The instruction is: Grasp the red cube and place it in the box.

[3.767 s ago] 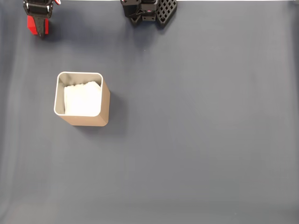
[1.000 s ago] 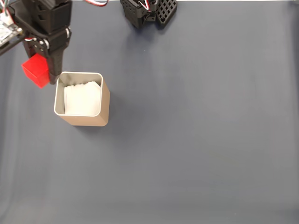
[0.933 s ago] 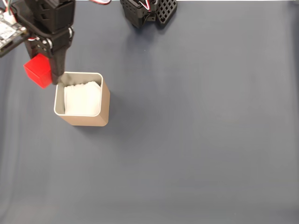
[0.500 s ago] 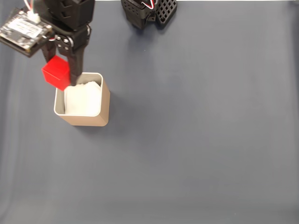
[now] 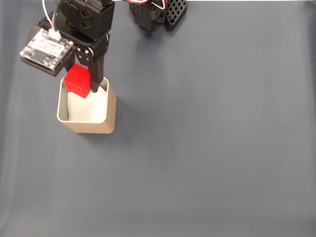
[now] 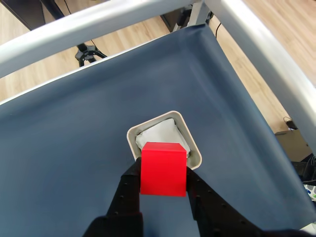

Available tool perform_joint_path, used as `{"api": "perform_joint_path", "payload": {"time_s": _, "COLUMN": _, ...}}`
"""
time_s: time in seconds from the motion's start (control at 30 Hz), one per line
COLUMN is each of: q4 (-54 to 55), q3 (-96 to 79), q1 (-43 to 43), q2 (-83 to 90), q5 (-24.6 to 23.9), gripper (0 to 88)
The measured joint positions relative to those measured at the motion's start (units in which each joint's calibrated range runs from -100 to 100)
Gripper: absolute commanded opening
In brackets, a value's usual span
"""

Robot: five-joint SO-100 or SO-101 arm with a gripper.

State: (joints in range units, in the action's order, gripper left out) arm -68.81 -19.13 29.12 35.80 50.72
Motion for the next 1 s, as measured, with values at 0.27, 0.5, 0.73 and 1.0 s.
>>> {"api": "perform_joint_path", "payload": {"time_s": 0.27, "q4": 1.9, "q3": 0.6, "q1": -0.2, "q2": -1.7, "q5": 0.0, "gripper": 0.5}}
{"api": "perform_joint_path", "payload": {"time_s": 0.5, "q4": 2.1, "q3": 1.7, "q1": -0.3, "q2": -2.7, "q5": -0.8, "gripper": 0.3}}
{"api": "perform_joint_path", "payload": {"time_s": 0.73, "q4": 2.2, "q3": 1.7, "q1": -0.3, "q2": -2.9, "q5": -0.9, "gripper": 0.2}}
{"api": "perform_joint_path", "payload": {"time_s": 1.0, "q4": 2.7, "q3": 1.7, "q1": -0.4, "q2": -3.5, "q5": -0.9, "gripper": 0.3}}
